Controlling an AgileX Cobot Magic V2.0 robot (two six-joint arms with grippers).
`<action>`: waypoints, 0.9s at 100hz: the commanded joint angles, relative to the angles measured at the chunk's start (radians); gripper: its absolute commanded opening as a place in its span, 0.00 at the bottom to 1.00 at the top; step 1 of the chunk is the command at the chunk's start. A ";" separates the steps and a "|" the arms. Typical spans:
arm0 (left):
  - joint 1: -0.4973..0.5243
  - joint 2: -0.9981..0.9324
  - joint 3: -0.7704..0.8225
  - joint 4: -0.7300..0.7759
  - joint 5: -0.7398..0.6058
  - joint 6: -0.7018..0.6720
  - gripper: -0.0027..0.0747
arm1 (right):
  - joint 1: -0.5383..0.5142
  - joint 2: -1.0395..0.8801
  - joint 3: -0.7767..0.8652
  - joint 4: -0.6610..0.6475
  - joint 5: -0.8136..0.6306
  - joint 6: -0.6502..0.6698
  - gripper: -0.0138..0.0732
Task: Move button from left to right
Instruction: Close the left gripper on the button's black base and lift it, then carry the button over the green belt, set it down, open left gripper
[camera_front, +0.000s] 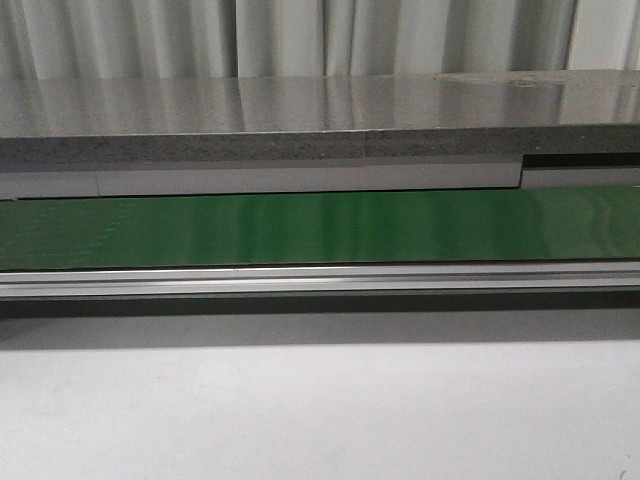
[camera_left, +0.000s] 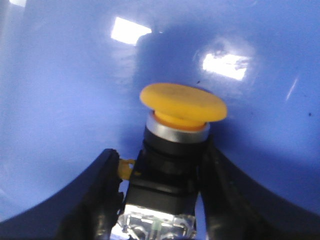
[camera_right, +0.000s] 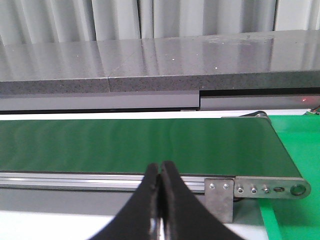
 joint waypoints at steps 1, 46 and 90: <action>0.001 -0.041 -0.029 -0.002 -0.009 -0.002 0.11 | -0.008 -0.019 -0.014 -0.011 -0.083 -0.005 0.08; -0.003 -0.246 -0.031 -0.093 0.003 0.000 0.01 | -0.008 -0.019 -0.014 -0.011 -0.083 -0.005 0.08; -0.253 -0.318 -0.031 -0.144 0.020 0.031 0.01 | -0.008 -0.019 -0.014 -0.011 -0.083 -0.005 0.08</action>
